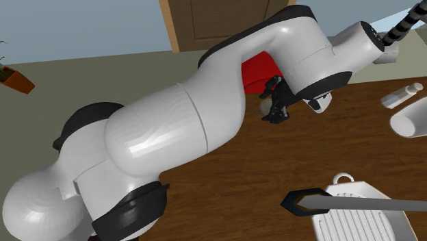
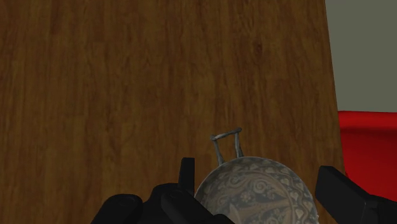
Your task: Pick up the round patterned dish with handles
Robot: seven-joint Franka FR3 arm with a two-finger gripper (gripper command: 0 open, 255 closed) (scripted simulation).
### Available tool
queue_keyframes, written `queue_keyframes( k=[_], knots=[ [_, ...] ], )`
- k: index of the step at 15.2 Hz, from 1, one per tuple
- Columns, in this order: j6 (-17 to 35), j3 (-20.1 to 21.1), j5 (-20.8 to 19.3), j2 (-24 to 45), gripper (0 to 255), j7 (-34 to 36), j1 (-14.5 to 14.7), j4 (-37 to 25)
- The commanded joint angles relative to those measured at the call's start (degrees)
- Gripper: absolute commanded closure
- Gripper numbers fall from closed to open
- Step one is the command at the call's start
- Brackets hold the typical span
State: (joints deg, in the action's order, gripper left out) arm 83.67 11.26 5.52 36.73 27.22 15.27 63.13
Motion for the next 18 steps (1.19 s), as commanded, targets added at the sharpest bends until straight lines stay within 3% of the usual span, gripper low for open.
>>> queue_keyframes(
  k=[1,10,16,18],
  knots=[
    [0.1,0.0,0.0,0.2,255,0.0,0.0,0.0],
    [-7.9,0.1,-0.2,2.0,255,1.3,0.6,-10.0],
    [-15.3,0.2,-0.5,5.8,255,2.5,1.5,-21.3],
    [-15.5,0.2,-0.5,6.0,255,2.5,1.5,-21.6]
  ],
)
